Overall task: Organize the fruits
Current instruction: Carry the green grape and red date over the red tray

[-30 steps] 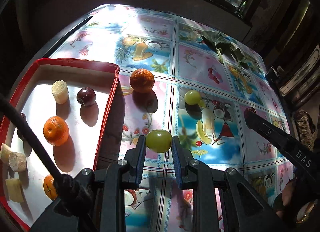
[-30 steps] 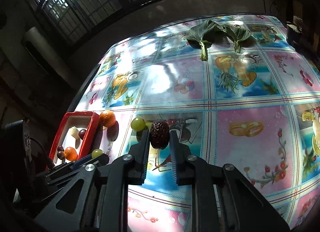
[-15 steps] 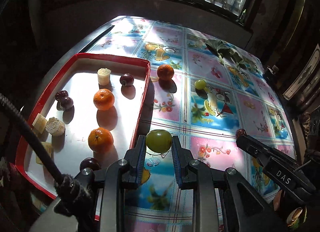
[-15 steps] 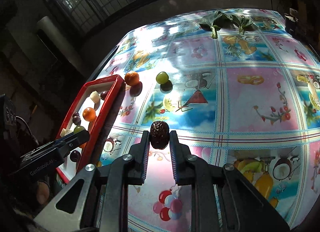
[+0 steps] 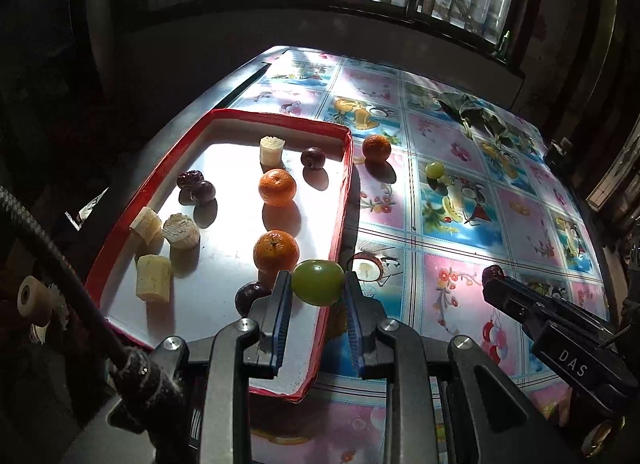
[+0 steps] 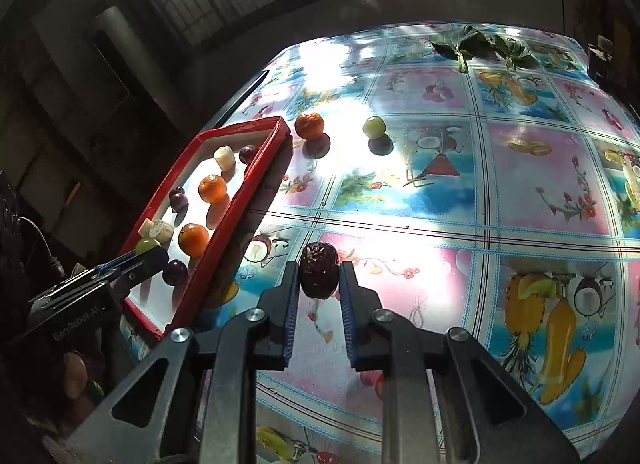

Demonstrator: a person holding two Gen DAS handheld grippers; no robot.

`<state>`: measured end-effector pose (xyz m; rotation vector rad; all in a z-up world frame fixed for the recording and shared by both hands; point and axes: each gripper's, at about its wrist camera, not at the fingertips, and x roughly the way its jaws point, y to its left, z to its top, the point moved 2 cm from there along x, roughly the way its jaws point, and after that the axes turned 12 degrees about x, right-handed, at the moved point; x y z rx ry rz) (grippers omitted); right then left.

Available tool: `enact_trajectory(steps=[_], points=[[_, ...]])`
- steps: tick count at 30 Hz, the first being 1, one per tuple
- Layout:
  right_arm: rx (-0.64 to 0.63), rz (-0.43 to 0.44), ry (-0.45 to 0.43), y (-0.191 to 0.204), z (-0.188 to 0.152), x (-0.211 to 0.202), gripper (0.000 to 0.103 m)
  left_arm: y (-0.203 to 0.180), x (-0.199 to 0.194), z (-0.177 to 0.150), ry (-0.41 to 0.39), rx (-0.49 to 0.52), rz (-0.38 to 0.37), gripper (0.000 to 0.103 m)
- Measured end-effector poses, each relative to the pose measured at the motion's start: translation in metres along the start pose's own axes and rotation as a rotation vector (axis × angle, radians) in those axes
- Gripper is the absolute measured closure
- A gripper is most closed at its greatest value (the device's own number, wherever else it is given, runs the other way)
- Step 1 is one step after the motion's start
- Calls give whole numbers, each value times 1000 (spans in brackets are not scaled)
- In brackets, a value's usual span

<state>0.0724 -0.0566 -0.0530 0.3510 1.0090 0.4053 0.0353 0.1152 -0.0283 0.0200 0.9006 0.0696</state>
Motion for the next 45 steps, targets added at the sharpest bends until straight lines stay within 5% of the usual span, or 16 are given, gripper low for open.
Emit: enact_trajectory(steps=[22,38,45], points=[[-75,8,47,42,-21,11,81,43,-7,-20,8,-66,100,78],[-123,40,75,71,-28,20,81,114,-6,-35,26,-227,28,78],[-175,99,111,102,-32,35,81,113,0,-34,44,-204,-31,78]])
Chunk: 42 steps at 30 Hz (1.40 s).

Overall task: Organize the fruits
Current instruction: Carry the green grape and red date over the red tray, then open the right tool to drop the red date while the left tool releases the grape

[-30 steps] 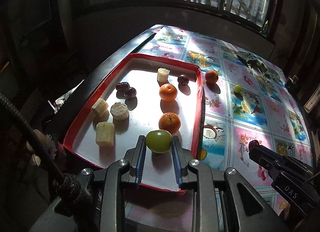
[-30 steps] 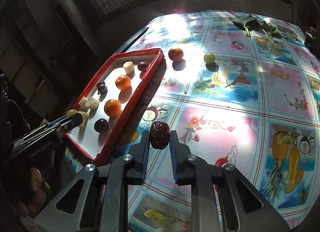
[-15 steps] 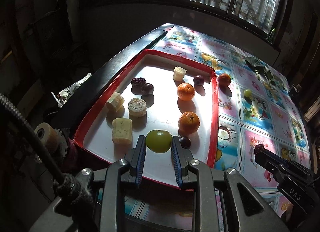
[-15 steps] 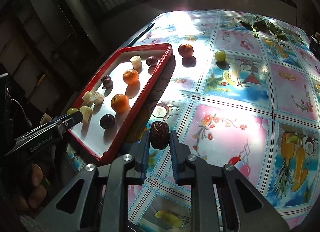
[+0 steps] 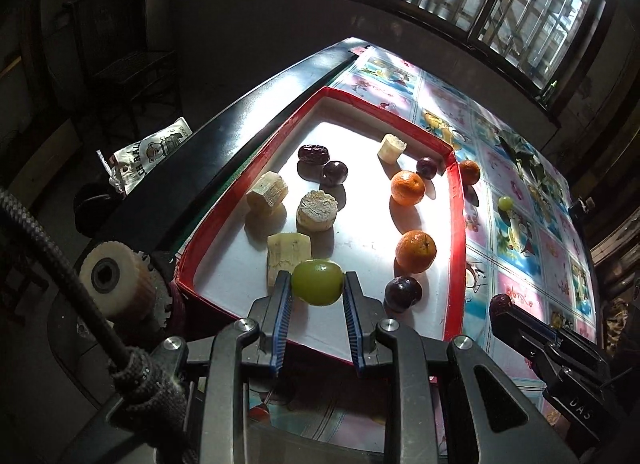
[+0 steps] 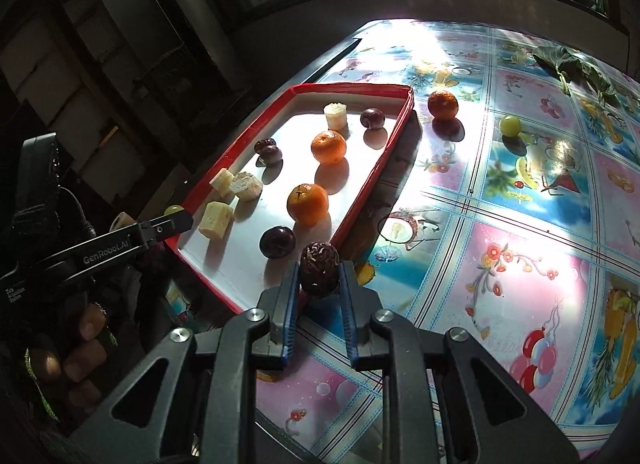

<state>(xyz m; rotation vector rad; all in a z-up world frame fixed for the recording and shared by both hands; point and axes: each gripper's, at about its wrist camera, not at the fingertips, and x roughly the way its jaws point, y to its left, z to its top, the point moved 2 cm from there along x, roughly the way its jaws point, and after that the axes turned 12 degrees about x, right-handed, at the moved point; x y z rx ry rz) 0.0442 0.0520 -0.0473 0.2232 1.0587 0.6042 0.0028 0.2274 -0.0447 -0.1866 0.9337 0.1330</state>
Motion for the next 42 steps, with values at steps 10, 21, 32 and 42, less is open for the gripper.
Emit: enact_trajectory(steps=[10,21,32,42], points=[[5,-15,6,10,56,45,81,-22,21,-2,61,67,-42,78],[-121,-30,132,56,69,120,81,-18,40,-2,122,84,-58,78],[-197,-98,153,60,65,139,81,-18,48,-4,139,88,-41,78],[-174,-62,129,59,68,122,61,-20,35,-3,111,68,-37,62]])
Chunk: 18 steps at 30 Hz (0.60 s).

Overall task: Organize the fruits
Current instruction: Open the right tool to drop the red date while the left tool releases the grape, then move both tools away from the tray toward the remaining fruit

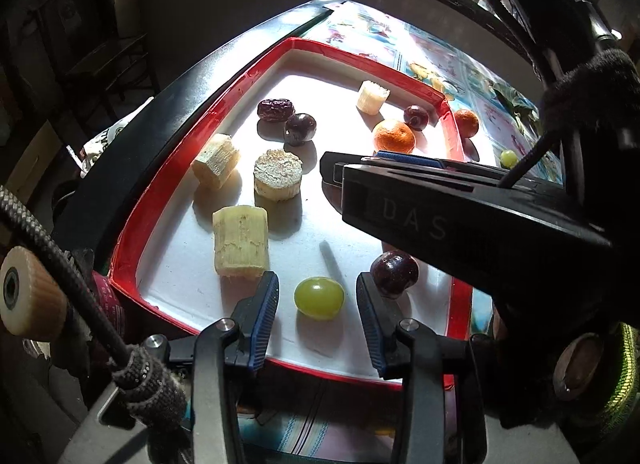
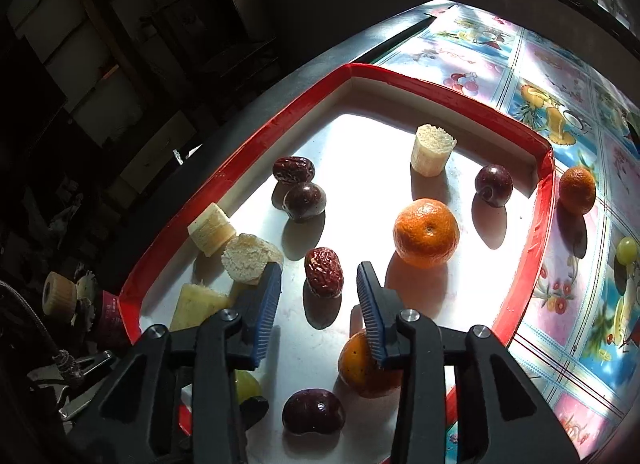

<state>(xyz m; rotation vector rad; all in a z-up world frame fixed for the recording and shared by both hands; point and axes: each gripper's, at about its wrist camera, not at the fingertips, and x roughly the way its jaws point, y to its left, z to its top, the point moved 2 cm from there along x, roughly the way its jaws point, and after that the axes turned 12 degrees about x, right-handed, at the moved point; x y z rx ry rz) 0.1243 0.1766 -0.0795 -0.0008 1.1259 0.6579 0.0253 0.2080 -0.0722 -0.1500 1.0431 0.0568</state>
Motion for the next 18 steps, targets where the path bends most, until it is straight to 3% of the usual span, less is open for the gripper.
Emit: enact_trajectory(steps=[6,13,18], points=[[64,45,-86,-18,-2,-46,61,-6,-16,6,-45,-7,50,48],[173,16,-158,-68,-20,-88,61,-31,-27,12,-82,17,97,34],[250,8,-173,-108,-38,-107,61,-47,-33,16,-102,44,113,33]])
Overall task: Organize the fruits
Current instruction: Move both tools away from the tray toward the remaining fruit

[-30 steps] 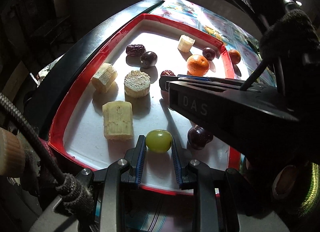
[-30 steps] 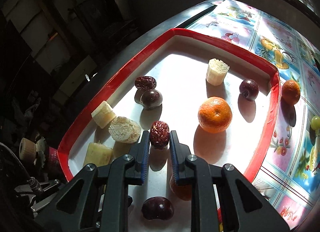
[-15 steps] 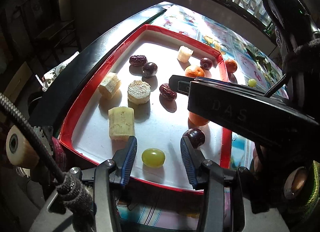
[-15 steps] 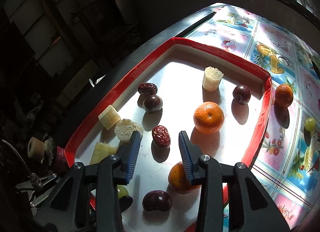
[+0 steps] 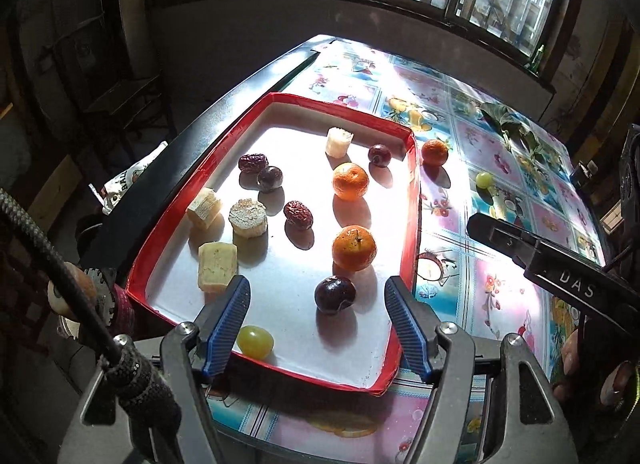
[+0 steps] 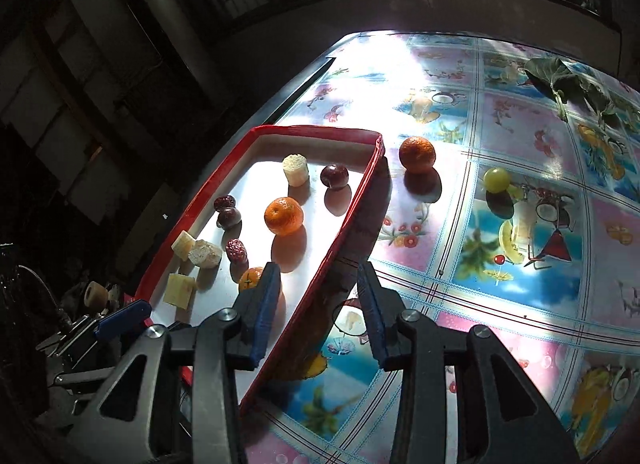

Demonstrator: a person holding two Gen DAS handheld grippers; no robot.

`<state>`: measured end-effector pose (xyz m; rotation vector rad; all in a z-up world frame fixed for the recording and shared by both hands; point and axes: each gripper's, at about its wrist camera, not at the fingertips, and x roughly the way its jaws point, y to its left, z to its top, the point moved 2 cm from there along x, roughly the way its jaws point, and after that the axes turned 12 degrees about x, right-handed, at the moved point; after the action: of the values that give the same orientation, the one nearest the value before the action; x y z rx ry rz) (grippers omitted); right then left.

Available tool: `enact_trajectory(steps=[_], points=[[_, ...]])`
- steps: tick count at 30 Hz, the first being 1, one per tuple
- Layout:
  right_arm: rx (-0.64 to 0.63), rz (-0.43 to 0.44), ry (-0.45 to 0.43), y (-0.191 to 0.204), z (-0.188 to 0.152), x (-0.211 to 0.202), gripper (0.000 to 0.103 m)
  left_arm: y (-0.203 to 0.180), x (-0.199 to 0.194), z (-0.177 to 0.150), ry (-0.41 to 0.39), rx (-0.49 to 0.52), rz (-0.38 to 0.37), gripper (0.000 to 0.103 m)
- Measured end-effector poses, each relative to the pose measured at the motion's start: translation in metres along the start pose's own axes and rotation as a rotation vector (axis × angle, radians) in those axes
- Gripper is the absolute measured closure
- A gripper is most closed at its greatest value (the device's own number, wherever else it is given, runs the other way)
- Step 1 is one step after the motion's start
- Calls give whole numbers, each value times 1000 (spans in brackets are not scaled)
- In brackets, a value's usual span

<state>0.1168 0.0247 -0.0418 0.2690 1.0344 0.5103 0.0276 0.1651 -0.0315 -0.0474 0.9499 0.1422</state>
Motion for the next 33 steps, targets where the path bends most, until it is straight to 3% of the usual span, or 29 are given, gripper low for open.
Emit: enact_trajectory(steps=[9,17,26,33], points=[[81,-39,-26,-49,-14,-24,61,-28,-8,3,-10,50,-38,33],[136,-61,-46,-79,-11,-37,61,-74,-4,12,2,97,-200,33],[162,-79,-53,-99,-6,-39,61,-108,13,18,37,139,-230,33],[144,-103,-45,-103,21,-13,61,-111,45,23,96,113,-235,33]])
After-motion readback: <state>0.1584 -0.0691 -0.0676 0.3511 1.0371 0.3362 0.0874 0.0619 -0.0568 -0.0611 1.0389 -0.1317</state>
